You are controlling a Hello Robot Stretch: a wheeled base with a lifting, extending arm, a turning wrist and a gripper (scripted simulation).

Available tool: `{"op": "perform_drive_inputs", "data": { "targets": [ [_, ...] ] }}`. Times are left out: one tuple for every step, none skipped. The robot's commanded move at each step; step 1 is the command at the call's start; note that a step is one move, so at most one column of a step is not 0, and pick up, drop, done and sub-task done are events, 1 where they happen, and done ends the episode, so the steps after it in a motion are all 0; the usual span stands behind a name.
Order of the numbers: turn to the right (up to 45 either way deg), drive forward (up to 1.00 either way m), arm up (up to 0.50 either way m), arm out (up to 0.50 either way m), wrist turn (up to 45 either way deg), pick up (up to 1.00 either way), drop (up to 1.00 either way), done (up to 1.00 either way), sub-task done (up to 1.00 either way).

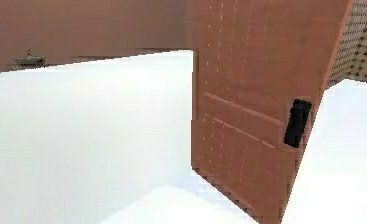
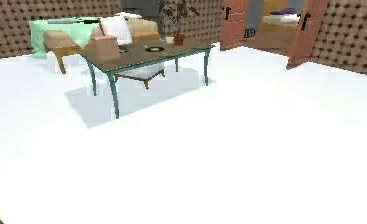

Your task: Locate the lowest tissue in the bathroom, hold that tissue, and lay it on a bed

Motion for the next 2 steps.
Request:
{"op": "perform_drive_inputs", "data": {
  "targets": [
    [-24.0, 0.0, 0.0, 0.0, 0.0, 0.0, 0.0, 0.0, 0.0],
    [0.0, 1.0, 0.0, 0.0, 0.0, 0.0, 0.0, 0.0, 0.0]
  ]
}}
